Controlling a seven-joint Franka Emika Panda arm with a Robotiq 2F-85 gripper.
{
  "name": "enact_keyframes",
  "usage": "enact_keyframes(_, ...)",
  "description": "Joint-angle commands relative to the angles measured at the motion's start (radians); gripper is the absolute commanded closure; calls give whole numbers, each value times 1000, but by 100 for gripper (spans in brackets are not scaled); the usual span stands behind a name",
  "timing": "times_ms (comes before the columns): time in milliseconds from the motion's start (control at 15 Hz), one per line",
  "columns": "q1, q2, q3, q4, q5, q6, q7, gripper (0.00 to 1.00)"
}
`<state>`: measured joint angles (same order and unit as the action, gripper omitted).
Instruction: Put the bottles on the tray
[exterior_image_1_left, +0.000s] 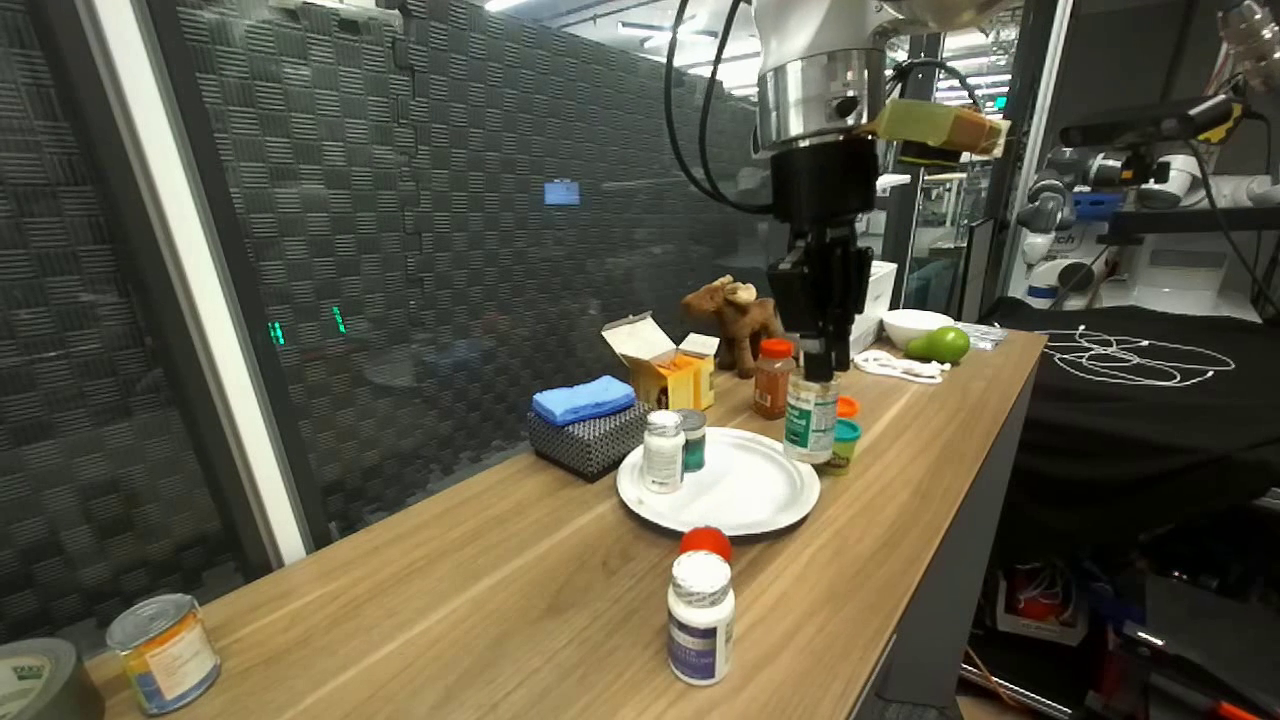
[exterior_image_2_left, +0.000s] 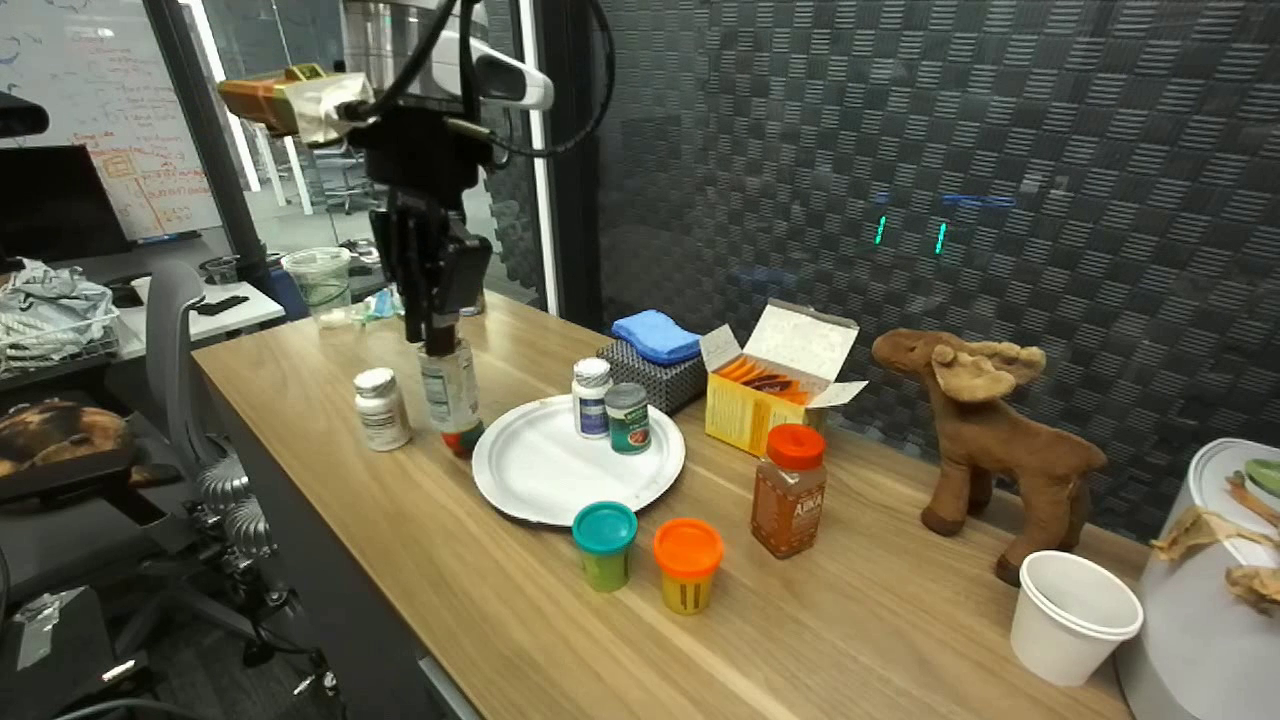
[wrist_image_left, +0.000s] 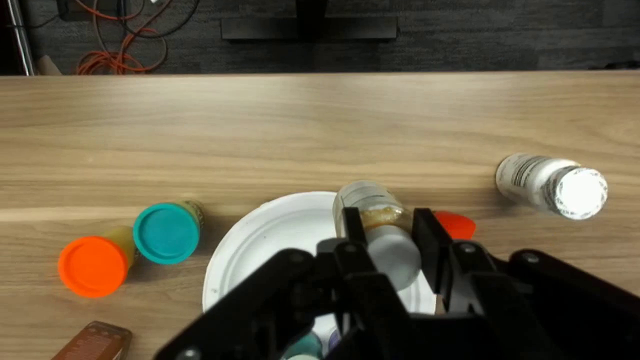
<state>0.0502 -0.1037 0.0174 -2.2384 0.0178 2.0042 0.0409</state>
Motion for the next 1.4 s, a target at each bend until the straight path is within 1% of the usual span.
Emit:
enact_keyframes(0,-22,91,-10,108,12,44,-10,84)
enact_keyframes(333,-36,224,-16,201,-14,107,12,84)
enact_keyframes(733,-29,360,-23,292,-64,91,28,84)
enact_keyframes(1067,-21,416,-37,346,-126,99,80,84)
enact_keyframes(1333,-29,439,-42,373,-125,102,93,84)
